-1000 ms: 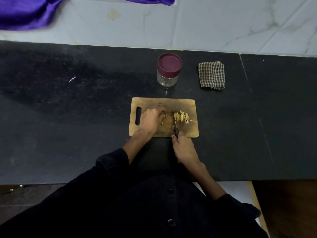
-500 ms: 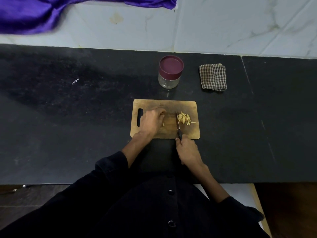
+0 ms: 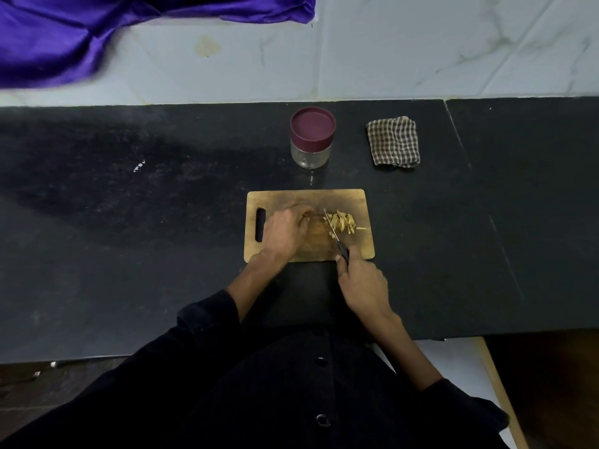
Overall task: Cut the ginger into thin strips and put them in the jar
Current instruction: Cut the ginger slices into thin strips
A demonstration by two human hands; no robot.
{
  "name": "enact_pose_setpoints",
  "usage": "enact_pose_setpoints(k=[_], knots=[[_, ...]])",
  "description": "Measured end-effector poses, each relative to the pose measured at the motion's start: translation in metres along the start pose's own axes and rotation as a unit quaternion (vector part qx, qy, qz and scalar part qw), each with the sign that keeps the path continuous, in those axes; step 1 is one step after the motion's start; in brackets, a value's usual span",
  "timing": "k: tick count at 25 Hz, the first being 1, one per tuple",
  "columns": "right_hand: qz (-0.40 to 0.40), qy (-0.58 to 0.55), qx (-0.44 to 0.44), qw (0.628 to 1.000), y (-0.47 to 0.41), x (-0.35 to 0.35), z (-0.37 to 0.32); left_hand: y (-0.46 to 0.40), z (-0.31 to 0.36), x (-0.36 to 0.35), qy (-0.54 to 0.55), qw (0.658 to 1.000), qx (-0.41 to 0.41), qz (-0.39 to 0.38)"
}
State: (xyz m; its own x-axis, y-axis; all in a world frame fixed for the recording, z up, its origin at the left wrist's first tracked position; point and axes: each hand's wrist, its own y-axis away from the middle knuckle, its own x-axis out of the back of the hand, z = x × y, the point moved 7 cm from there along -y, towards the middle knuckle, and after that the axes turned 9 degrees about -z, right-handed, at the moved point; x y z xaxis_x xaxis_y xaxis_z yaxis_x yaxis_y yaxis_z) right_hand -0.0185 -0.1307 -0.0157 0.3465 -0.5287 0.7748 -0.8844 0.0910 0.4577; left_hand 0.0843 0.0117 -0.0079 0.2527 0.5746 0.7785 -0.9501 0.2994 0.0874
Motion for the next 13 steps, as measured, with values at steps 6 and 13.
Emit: enact_pose_setpoints(k=[6, 13], knots=[[0.025, -0.001, 0.005, 1.0, 0.004, 0.003, 0.003, 0.0, 0.007, -0.006, -0.024, 0.999, -0.03, -0.003], [0.068, 0.019, 0.014, 0.997, 0.009, 0.011, 0.003, -0.011, 0.022, -0.008, -0.102, 0.989, -0.091, -0.056]])
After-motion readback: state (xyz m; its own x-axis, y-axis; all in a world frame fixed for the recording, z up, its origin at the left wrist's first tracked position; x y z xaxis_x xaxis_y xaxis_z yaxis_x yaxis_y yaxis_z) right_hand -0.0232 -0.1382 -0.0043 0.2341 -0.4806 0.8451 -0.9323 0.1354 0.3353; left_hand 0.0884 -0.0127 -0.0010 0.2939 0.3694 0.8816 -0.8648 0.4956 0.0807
